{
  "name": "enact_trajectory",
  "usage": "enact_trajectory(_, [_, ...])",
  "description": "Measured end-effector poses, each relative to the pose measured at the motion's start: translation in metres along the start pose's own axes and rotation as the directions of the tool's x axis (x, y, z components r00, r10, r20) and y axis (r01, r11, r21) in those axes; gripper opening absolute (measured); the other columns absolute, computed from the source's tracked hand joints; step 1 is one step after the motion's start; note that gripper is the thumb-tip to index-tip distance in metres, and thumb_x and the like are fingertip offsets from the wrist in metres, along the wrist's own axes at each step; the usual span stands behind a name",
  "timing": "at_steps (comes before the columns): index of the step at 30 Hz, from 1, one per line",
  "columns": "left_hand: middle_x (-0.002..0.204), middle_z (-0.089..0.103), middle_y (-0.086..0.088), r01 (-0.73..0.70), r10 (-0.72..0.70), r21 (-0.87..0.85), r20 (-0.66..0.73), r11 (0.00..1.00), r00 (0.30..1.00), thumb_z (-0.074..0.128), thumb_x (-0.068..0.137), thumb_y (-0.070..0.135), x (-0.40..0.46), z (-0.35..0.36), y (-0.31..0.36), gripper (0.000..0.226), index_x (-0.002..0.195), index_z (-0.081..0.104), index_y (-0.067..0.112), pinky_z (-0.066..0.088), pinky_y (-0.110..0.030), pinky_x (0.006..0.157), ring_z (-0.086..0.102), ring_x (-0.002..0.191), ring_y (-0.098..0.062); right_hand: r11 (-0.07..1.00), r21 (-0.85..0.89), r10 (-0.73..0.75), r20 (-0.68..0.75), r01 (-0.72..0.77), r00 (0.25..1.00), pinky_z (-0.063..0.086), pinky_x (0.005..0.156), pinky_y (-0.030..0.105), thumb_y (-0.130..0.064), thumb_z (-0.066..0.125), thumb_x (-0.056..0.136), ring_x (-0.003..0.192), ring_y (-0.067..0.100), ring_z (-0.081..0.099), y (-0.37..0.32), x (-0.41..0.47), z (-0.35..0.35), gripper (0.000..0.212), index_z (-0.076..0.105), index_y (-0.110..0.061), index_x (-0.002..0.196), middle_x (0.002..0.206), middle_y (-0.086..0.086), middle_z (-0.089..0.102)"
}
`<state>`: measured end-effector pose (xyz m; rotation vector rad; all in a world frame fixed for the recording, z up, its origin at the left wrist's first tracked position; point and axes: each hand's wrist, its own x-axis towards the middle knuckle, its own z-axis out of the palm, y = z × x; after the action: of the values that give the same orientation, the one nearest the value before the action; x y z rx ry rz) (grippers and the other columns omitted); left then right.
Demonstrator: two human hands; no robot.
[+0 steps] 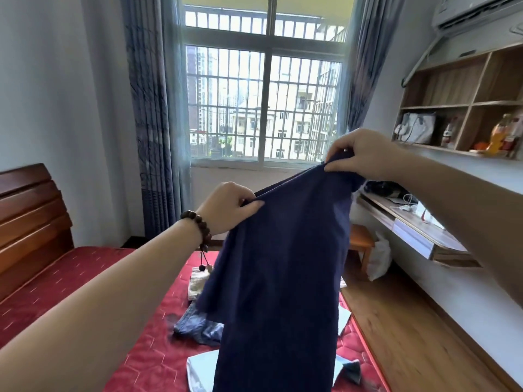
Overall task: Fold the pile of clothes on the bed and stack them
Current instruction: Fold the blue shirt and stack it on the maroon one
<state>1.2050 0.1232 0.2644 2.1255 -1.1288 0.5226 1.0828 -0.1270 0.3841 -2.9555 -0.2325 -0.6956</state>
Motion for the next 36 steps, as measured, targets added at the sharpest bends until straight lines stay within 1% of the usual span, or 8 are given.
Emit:
enact_trajectory(2, [0.050,0.043,0.004,0.015,-0.016,0.022,0.028,1.000,0.999,0.065,0.090,0.028,-0.005,0.007,-0.004,0.038,0.057,0.056,0.011,0.031,-0.023,0.054,0.037,0.051,-0.010,0.996,-0.090,-0.016,0.116,0.027,0.993,0.032,0.064,0.004,-0.025,0.076,0.080,0.079,0.009,0.057,-0.002,0.002,0.012,0.009,0.067,-0.027,0.078,0.075,-0.018,0.058])
enact_trajectory(6, [0.059,0.056,0.008,0.030,-0.030,-0.067,0.009,0.997,1.000,0.071,0.085,0.026,-0.017,0.017,-0.008,0.017,0.074,0.068,0.015,0.038,-0.015,0.056,0.047,0.054,-0.005,0.993,0.117,0.036,-0.083,-0.026,0.996,0.039,0.064,0.013,-0.018,0.073,0.082,0.077,0.010,0.057,-0.008,0.009,0.015,0.013,0.062,-0.021,0.088,0.083,-0.008,0.062])
enact_trajectory(11, [0.060,0.049,0.011,0.035,-0.036,-0.077,-0.009,0.996,0.999,0.074,0.080,0.020,-0.032,0.038,-0.009,0.018,0.071,0.061,0.010,0.033,-0.012,0.055,0.044,0.054,-0.003,0.998,0.054,-0.018,-0.039,0.020,0.999,0.047,0.080,0.028,-0.014,0.071,0.082,0.088,0.017,0.061,-0.021,0.020,0.012,0.019,0.068,-0.018,0.100,0.095,0.003,0.067])
enact_trajectory(17, [0.067,0.052,0.005,0.063,-0.063,-0.073,0.000,0.995,0.998,0.066,0.080,0.027,-0.051,0.075,-0.012,0.020,0.072,0.061,0.009,0.041,-0.029,0.060,0.050,0.062,-0.016,1.000,-0.013,-0.024,-0.090,0.023,0.996,0.044,0.080,0.028,-0.016,0.071,0.082,0.086,0.013,0.058,-0.019,0.018,-0.009,0.011,0.071,-0.019,0.092,0.088,-0.002,0.064])
enact_trajectory(25, [0.057,0.053,0.000,0.123,-0.122,-0.013,0.029,0.992,0.992,0.073,0.082,0.023,-0.057,0.076,-0.031,0.026,0.067,0.066,0.004,0.036,-0.029,0.057,0.048,0.056,-0.021,0.994,-0.087,0.040,-0.237,-0.062,0.971,0.039,0.079,0.026,-0.017,0.074,0.082,0.087,0.015,0.058,0.030,-0.014,-0.049,0.014,0.072,-0.016,0.096,0.089,0.002,0.066])
enact_trajectory(28, [0.056,0.057,-0.006,0.140,-0.140,-0.016,-0.023,0.990,0.990,0.075,0.081,0.019,-0.043,0.057,-0.032,0.020,0.069,0.069,0.004,0.036,-0.028,0.055,0.052,0.056,-0.026,0.985,-0.133,0.080,-0.209,-0.110,0.975,0.034,0.081,0.022,-0.013,0.074,0.083,0.092,0.014,0.056,0.056,-0.031,-0.058,0.019,0.073,-0.012,0.102,0.091,0.000,0.064])
enact_trajectory(33, [0.053,0.053,-0.005,0.115,-0.136,-0.134,-0.156,0.984,0.978,0.074,0.079,0.030,-0.013,0.026,-0.013,0.024,0.069,0.070,0.009,0.038,-0.028,0.054,0.044,0.052,-0.015,0.983,-0.079,0.138,-0.274,-0.165,0.952,0.039,0.068,0.014,-0.007,0.068,0.085,0.086,0.019,0.058,0.090,-0.063,-0.068,0.010,0.072,-0.009,0.094,0.088,0.008,0.066])
enact_trajectory(36, [0.053,0.052,0.005,0.114,-0.136,-0.154,-0.141,0.981,0.981,0.078,0.079,0.026,-0.007,0.026,0.007,0.019,0.069,0.070,0.012,0.038,-0.025,0.055,0.041,0.051,-0.005,0.971,-0.147,0.156,-0.209,-0.189,0.965,0.034,0.071,0.025,-0.005,0.066,0.087,0.081,0.024,0.055,0.115,-0.078,-0.061,0.008,0.069,-0.007,0.094,0.087,0.012,0.065])
